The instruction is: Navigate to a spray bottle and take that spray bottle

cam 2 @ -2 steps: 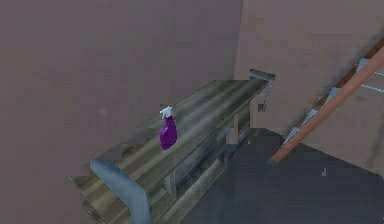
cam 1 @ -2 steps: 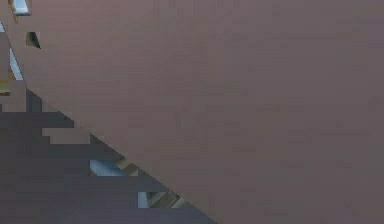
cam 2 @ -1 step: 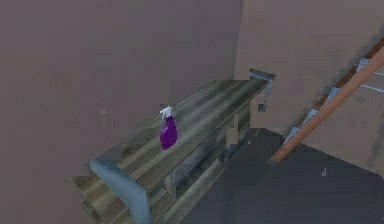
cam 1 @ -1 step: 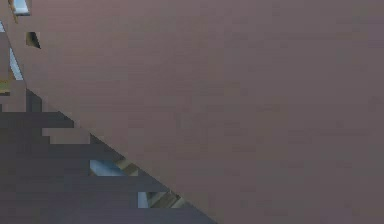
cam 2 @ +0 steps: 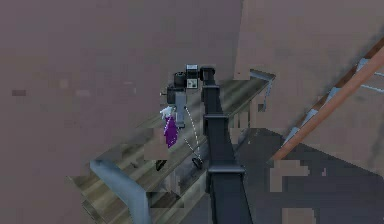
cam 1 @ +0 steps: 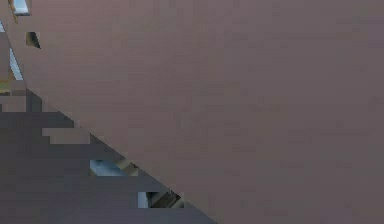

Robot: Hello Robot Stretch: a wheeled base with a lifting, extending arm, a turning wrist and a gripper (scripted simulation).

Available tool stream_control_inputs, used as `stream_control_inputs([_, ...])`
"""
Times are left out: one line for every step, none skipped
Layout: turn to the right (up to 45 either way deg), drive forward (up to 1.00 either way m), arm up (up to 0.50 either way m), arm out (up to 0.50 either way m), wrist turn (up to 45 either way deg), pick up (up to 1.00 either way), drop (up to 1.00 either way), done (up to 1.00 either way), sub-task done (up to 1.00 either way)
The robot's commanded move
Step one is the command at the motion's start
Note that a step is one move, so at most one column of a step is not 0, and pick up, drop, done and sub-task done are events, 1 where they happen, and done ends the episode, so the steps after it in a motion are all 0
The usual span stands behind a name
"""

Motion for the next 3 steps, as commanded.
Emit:
stream_control_inputs([0.0, 0.00, 0.00, 0.00, 45.0, 0.00, 0.00, 0.00, 0.00])
stream_control_inputs([0.0, 0.00, 0.00, 0.00, 45.0, 0.00, 0.00, 0.00, 0.00])
stream_control_inputs([0.0, 0.00, 0.00, 0.00, 45.0, 0.00, 0.00, 0.00, 0.00])
